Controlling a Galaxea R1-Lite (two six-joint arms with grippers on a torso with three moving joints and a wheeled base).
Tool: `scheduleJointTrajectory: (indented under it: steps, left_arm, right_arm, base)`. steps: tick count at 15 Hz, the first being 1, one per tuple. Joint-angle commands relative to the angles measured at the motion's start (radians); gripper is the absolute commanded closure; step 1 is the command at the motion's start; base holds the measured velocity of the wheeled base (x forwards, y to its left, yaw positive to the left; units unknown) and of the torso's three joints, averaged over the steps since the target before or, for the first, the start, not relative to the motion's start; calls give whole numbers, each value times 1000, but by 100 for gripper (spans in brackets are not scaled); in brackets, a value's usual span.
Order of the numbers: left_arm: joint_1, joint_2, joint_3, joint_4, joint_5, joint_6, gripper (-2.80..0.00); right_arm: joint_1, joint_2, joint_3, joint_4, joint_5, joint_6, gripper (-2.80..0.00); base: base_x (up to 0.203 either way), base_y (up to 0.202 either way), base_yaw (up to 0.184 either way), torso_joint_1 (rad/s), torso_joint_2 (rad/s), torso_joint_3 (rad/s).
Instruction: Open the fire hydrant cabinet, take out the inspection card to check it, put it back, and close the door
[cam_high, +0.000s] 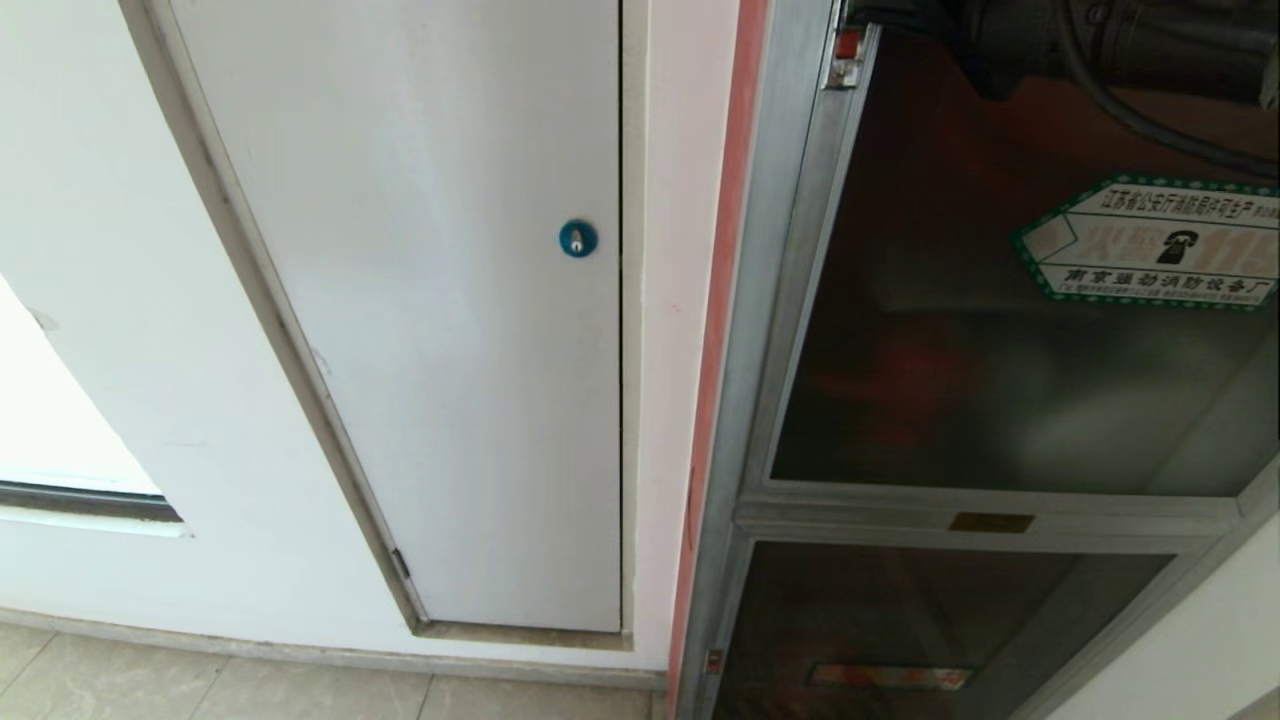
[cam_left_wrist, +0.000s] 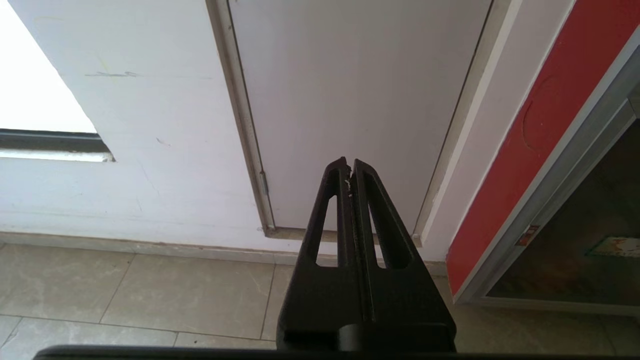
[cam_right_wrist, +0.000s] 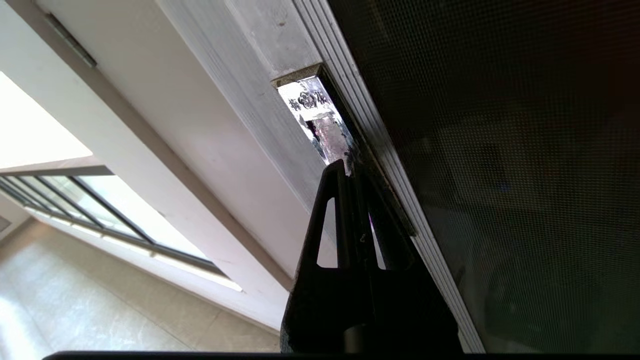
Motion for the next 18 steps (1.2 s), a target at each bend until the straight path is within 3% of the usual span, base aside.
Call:
scheduleJointTrajectory:
  steps: [1, 18]
  left_arm:
    - [0, 1, 0, 0, 0, 0, 0]
    - [0, 1, 0, 0, 0, 0, 0]
  right_arm:
    - [-1, 6, 2, 3, 2, 2, 0]
    - [-3, 32, -7, -3, -1, -2, 0]
  base:
    - [0, 0, 0, 0, 0, 0]
    - [0, 0, 0, 0, 0, 0]
